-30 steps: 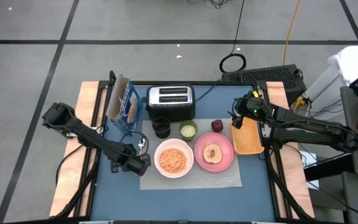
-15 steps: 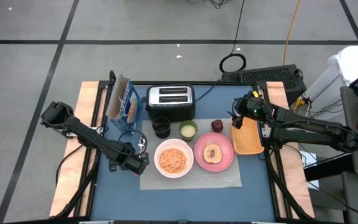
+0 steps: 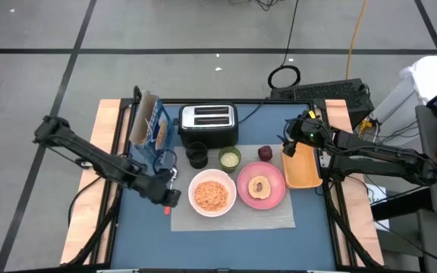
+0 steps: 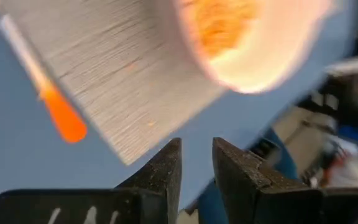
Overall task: Arrange a breakfast setting
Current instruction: Return to Home Position
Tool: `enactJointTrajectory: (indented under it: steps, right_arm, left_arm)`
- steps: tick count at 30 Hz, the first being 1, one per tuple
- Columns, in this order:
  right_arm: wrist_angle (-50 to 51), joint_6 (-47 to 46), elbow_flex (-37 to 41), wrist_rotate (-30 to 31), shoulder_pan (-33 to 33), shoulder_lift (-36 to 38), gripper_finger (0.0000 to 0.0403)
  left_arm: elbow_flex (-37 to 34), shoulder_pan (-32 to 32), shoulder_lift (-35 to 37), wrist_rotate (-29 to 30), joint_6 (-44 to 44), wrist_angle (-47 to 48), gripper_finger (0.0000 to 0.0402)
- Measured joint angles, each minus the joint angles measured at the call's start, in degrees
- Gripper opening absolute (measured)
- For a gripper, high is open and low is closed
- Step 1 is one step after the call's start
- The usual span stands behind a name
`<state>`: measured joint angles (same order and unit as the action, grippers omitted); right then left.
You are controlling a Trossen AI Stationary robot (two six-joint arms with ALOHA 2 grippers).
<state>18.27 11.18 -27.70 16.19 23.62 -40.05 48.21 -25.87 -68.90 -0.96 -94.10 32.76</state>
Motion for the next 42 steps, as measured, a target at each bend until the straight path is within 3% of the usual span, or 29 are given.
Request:
enactJointTrajectory:
  steps: [5,10,15,20,24,30,42]
  right_arm:
    - [0.0,0.0,0.0,0.0,0.0,0.0,0.0325]
    - [-0.1,-4.6,0.0,-0.6,0.0,0.0,0.0325]
    - [-1.4,-16.5,0.0,-6.2,0.0,0.0,0.0325]
    - [-5.1,-22.2,0.0,-11.9,0.0,0.0,0.0325]
    - [-10.6,-22.7,0.0,-16.2,0.0,0.0,0.0325]
    - [-19.3,-22.6,0.0,-17.9,0.0,0.0,0.0325]
    - [-24.5,-22.5,0.0,-17.8,0.0,0.0,0.0325]
  left_arm:
    - [0.0,2.5,7.3,6.7,15.8,-5.2,0.0094]
    - [0.0,6.6,12.4,16.9,44.4,-14.9,0.0094]
    - [0.0,11.6,18.0,18.2,72.0,-23.7,0.0094]
    - [0.0,17.2,26.0,18.2,88.2,-22.6,0.0094]
    - [0.0,21.0,32.9,18.6,93.9,-17.2,0.0094]
    - [-0.3,24.2,41.0,19.2,94.9,-6.7,0.0094]
    - [-15.6,24.9,60.4,19.2,95.4,-9.0,0.0094]
